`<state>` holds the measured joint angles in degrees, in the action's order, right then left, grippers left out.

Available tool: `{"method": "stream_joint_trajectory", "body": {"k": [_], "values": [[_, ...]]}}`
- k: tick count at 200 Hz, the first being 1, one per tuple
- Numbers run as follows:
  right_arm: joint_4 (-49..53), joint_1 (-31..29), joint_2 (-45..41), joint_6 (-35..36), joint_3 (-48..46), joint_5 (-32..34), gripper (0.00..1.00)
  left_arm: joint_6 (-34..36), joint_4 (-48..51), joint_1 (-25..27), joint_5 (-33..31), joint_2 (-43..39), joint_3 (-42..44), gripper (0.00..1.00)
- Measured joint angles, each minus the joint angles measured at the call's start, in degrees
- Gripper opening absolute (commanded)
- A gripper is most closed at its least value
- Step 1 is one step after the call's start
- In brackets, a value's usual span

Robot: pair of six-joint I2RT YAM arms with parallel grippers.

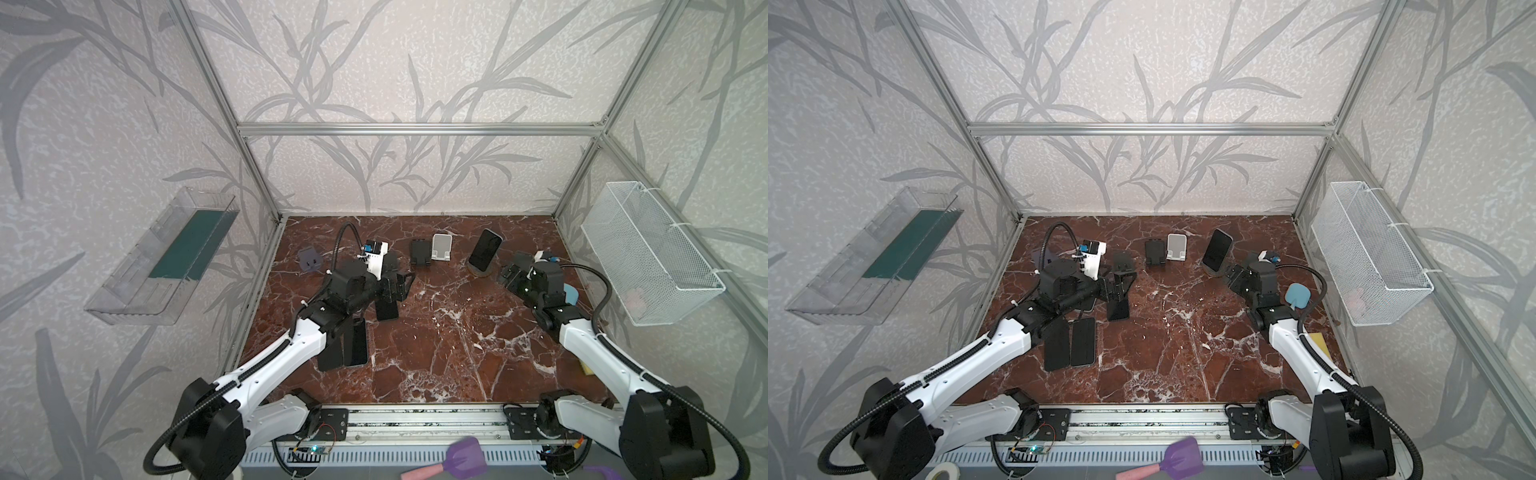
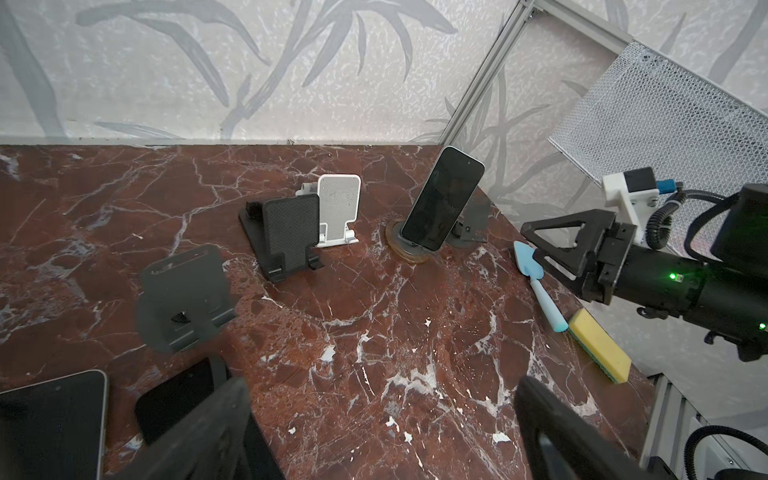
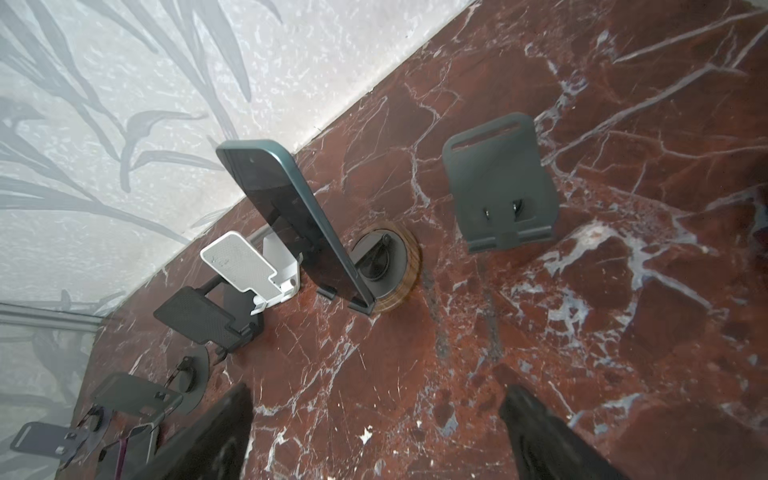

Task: Remove the phone from the phone stand
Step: 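Reach the left gripper across to the phone on the wooden round stand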

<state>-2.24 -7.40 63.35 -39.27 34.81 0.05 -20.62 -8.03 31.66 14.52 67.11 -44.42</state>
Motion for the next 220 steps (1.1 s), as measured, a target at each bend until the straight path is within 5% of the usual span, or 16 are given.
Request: {"method": "stream_joint_trajectory", "body": {"k": [19,40,70,120,158,220], "values": [[3.7,0.3,-2.3,3.2,-0.6,-3.3,0.94,0.1,0.8,1.0,1.6,6.4,-4.0,0.91],[7.6,0.3,-3.3,5.6,-1.0,-3.8,0.95,2.8,3.0,4.7,1.4,14.9,-13.1,0.98],[8.7,0.7,-11.6,6.3,-8.4,-0.2,0.95,5.3,1.7,9.3,1.8,25.9,-25.0,0.99],[8.7,0.9,-22.4,6.3,-14.5,5.5,0.98,7.0,0.6,9.1,2.8,43.5,-40.9,0.99],[7.4,1.0,-20.4,6.4,-14.6,5.4,0.98,8.9,3.9,8.4,6.6,56.5,-55.0,0.99],[5.1,1.0,-17.9,6.3,-14.8,4.6,0.98,11.0,4.3,8.6,10.0,64.2,-61.7,0.99]]}}
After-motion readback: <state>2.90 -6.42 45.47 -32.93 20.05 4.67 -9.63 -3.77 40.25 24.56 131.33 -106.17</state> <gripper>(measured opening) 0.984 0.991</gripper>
